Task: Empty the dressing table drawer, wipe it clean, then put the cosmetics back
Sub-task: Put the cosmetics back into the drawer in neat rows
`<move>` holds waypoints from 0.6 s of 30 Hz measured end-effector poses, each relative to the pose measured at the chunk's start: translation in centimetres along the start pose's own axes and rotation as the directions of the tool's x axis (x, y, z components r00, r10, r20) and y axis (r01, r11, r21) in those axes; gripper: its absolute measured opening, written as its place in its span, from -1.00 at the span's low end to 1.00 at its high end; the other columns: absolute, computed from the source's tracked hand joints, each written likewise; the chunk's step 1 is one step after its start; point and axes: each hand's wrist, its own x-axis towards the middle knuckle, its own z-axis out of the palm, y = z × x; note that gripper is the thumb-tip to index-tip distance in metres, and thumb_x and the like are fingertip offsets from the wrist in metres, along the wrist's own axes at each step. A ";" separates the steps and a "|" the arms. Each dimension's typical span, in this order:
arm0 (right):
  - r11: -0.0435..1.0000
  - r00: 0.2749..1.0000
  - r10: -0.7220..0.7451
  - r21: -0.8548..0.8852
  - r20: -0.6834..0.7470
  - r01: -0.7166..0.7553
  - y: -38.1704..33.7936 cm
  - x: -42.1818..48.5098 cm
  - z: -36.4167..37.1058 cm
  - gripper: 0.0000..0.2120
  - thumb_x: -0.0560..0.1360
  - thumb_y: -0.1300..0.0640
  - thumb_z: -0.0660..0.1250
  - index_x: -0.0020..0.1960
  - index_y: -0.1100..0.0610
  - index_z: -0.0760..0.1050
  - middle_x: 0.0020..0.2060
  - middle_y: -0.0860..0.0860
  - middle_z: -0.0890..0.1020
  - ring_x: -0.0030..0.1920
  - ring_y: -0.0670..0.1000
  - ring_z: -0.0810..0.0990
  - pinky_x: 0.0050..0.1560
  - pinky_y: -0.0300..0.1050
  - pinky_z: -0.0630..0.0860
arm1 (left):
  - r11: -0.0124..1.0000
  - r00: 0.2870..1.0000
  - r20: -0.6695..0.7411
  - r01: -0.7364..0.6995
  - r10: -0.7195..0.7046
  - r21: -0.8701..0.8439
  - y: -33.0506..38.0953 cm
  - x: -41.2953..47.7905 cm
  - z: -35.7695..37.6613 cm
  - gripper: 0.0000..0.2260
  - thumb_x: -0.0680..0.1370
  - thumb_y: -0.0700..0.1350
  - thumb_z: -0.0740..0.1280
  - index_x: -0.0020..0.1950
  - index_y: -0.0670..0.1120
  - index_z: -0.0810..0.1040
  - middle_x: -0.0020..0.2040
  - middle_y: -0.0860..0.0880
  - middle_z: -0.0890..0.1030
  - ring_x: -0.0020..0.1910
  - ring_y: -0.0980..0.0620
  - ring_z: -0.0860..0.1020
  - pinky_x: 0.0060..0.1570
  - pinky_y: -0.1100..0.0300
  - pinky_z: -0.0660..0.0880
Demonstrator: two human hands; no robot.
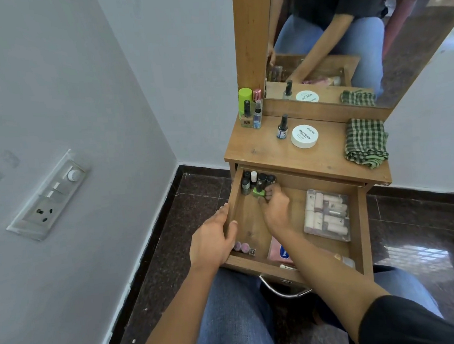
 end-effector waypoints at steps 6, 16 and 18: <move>0.990 0.991 0.099 0.112 -0.089 -0.089 -0.6 -0.1 1.2 -0.82 0.43 0.41 0.35 0.00 0.26 0.49 -0.15 0.07 0.57 -0.15 -0.03 0.51 -0.25 -0.45 0.34 | 1.000 1.000 -0.004 0.002 -0.002 -0.001 -0.1 0.0 0.0 -0.56 0.62 0.08 0.16 0.51 0.08 0.30 0.43 0.08 0.42 0.35 0.10 0.44 0.26 0.14 0.41; 0.963 0.966 0.233 0.166 -0.114 -0.213 -1.2 0.5 1.9 -0.82 0.41 0.44 0.35 -0.01 0.29 0.54 -0.13 0.10 0.61 -0.14 -0.04 0.52 -0.10 -0.30 0.44 | 1.000 1.000 -0.011 -0.003 0.003 0.013 -0.1 -0.1 0.1 -0.56 0.62 0.07 0.17 0.50 0.07 0.31 0.42 0.08 0.43 0.34 0.10 0.45 0.25 0.15 0.41; 0.958 0.969 0.234 0.189 -0.080 -0.216 -1.2 0.6 1.7 -0.81 0.41 0.46 0.34 0.01 0.32 0.52 -0.14 0.12 0.59 -0.13 -0.03 0.51 -0.22 -0.44 0.39 | 1.000 1.000 -0.008 -0.005 0.005 0.014 -0.1 -0.1 0.1 -0.56 0.62 0.07 0.17 0.50 0.06 0.31 0.42 0.07 0.44 0.33 0.10 0.46 0.25 0.14 0.42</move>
